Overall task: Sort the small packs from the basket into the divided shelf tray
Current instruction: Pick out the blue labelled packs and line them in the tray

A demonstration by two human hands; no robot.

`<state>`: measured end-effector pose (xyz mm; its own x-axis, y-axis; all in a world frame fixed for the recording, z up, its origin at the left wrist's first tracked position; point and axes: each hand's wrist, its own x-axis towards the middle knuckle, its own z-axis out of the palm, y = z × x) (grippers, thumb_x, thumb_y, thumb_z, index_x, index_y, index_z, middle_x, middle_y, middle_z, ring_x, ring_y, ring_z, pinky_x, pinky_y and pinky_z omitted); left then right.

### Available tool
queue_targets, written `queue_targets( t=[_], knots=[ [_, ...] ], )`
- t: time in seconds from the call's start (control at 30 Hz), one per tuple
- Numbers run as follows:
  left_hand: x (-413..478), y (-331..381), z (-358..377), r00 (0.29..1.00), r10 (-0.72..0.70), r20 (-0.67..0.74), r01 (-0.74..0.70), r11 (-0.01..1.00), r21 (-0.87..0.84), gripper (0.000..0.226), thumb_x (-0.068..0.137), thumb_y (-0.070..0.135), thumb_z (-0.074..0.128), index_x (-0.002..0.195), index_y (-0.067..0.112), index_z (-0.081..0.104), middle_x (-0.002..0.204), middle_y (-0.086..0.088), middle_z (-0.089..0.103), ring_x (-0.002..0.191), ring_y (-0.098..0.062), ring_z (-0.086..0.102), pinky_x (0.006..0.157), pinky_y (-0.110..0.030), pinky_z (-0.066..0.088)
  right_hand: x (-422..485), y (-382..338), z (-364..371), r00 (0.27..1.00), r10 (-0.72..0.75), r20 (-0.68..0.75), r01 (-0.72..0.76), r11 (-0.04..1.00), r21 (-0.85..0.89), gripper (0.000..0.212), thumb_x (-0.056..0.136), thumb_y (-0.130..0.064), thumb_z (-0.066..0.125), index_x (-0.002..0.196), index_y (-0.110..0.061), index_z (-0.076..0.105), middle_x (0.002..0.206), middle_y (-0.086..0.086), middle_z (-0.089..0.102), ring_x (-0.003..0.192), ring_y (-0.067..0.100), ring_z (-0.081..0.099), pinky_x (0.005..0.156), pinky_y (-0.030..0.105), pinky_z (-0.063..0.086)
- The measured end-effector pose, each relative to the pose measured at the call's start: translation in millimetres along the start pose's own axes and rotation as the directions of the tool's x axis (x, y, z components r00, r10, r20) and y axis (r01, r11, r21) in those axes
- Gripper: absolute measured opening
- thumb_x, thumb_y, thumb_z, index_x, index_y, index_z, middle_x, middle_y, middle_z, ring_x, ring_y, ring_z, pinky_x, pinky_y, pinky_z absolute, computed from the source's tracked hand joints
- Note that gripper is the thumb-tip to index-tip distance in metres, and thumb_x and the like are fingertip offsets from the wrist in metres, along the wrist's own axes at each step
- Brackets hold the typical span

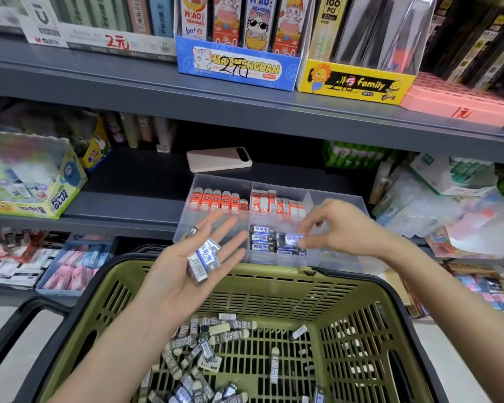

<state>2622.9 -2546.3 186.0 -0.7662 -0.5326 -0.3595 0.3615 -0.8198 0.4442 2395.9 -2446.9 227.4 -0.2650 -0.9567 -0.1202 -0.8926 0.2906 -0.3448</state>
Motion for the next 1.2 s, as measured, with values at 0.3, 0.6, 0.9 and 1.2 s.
queue_targets(
  t=[0.3, 0.6, 0.9, 1.2],
  knots=[
    [0, -2, -8, 0.999, -0.027, -0.024, 0.026, 0.999, -0.021, 0.043, 0.079, 0.01, 0.054, 0.121, 0.007, 0.06, 0.118, -0.018, 0.066, 0.105, -0.039, 0.065, 0.084, -0.058, 0.049, 25, -6, 18, 0.981, -0.006, 0.192, 0.062, 0.956, -0.288, 0.016, 0.079, -0.022, 0.065, 0.09, -0.03, 0.074, 0.095, -0.017, 0.07, 0.088, 0.007, 0.052, 0.09, 0.03, 0.031],
    [2, -5, -4, 0.999, -0.045, 0.02, 0.045, 0.998, -0.04, 0.042, 0.078, 0.012, 0.057, 0.12, 0.006, 0.062, 0.119, -0.018, 0.066, 0.106, -0.041, 0.064, 0.084, -0.058, 0.05, 21, -2, 15, 0.945, 0.064, 0.321, -0.027, 0.992, -0.12, 0.038, 0.099, -0.039, 0.039, 0.09, -0.018, 0.07, 0.096, -0.011, 0.071, 0.092, 0.009, 0.057, 0.095, 0.03, 0.019],
    [6, -17, 21, 0.999, -0.039, -0.008, 0.038, 0.999, -0.025, 0.044, 0.075, 0.029, 0.06, 0.112, 0.005, 0.065, 0.117, -0.018, 0.067, 0.091, -0.028, 0.07, 0.082, -0.039, 0.058, -25, -78, 34, 0.933, -0.193, -0.303, 0.239, 0.963, 0.124, 0.024, 0.076, -0.052, 0.064, 0.079, -0.029, 0.07, 0.068, -0.018, 0.06, 0.071, 0.002, 0.05, 0.081, 0.024, 0.035],
    [6, -25, 36, 1.0, -0.017, -0.008, 0.017, 0.999, -0.032, 0.054, 0.073, 0.044, 0.057, 0.112, 0.006, 0.06, 0.113, -0.014, 0.069, 0.101, -0.029, 0.068, 0.082, -0.042, 0.057, -26, -91, 41, 0.984, 0.151, -0.091, -0.045, 0.714, 0.699, 0.007, 0.077, -0.019, 0.074, 0.073, -0.018, 0.069, 0.068, -0.009, 0.067, 0.061, 0.0, 0.056, 0.061, 0.015, 0.046]
  ],
)
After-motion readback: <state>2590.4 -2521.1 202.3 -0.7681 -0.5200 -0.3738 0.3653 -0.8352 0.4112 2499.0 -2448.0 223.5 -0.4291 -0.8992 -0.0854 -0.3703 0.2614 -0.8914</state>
